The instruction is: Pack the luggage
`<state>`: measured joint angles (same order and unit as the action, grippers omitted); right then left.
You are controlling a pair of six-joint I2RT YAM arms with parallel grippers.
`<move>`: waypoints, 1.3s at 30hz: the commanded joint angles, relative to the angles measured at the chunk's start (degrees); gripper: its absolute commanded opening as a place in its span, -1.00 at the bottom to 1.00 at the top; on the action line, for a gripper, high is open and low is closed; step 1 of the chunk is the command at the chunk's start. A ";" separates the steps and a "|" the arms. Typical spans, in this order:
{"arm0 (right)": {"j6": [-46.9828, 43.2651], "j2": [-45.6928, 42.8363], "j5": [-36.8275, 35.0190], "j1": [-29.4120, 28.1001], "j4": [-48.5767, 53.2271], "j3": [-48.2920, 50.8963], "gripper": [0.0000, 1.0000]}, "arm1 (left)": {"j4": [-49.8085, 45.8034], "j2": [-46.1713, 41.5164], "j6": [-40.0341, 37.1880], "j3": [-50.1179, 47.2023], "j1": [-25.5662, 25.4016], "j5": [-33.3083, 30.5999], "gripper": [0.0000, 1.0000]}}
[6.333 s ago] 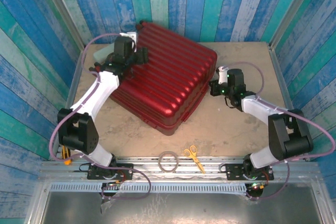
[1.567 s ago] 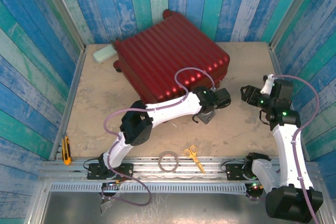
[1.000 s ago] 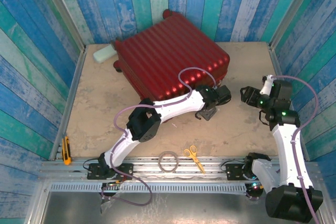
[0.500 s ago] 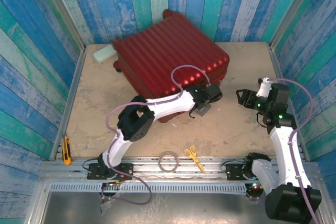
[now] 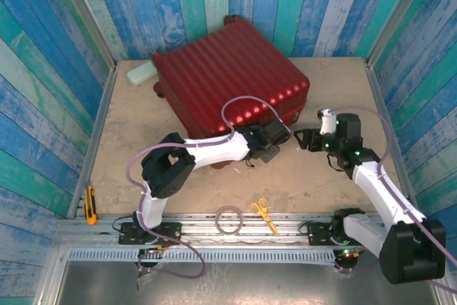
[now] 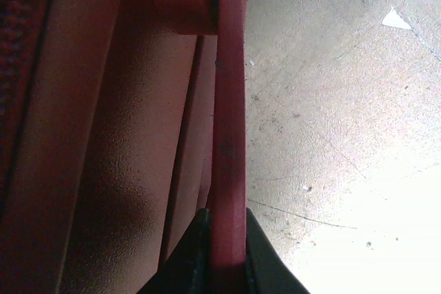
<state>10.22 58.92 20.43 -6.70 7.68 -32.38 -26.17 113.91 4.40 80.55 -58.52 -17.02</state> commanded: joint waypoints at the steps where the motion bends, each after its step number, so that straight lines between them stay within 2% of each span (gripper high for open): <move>1: -6.61 2.67 -0.02 -0.42 -9.01 1.46 0.59 | -5.27 2.98 12.79 -6.25 1.13 3.82 -1.00; 6: -9.90 8.04 5.23 -0.51 -16.51 0.96 0.60 | -4.72 1.65 13.30 -8.51 1.13 3.92 -1.00; 13: -11.71 18.70 8.26 -0.04 -14.10 -6.99 0.49 | -4.38 -0.60 13.17 -11.74 1.48 4.00 -1.00; 21: -11.25 23.22 10.87 1.23 -14.44 -10.00 0.36 | -3.18 -3.27 13.20 -14.63 2.53 4.81 -1.00; 26: -12.81 27.50 14.11 1.32 -11.80 -14.08 0.05 | -2.87 -3.13 12.83 -14.85 2.83 5.20 -1.00; 30: -13.65 29.06 15.27 1.43 -11.70 -15.54 -0.48 | -2.40 -3.21 12.81 -15.43 2.95 5.33 -1.00; 32: -13.78 29.23 15.28 1.43 -11.91 -15.65 -0.63 | -2.35 -3.40 12.80 -15.75 2.89 5.27 -1.00; 37: -13.73 28.97 13.43 1.41 -11.20 -15.69 -0.99 | -2.06 -3.63 12.72 -16.13 3.03 5.00 -1.00; 39: -13.49 29.13 11.39 1.42 -9.97 -16.17 -0.99 | -2.02 -3.68 12.63 -16.13 3.00 4.90 -1.00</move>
<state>-3.03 87.68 35.14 -5.19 -2.33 -46.50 -17.47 107.35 4.27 70.15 -56.99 -15.25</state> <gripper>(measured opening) 0.049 0.126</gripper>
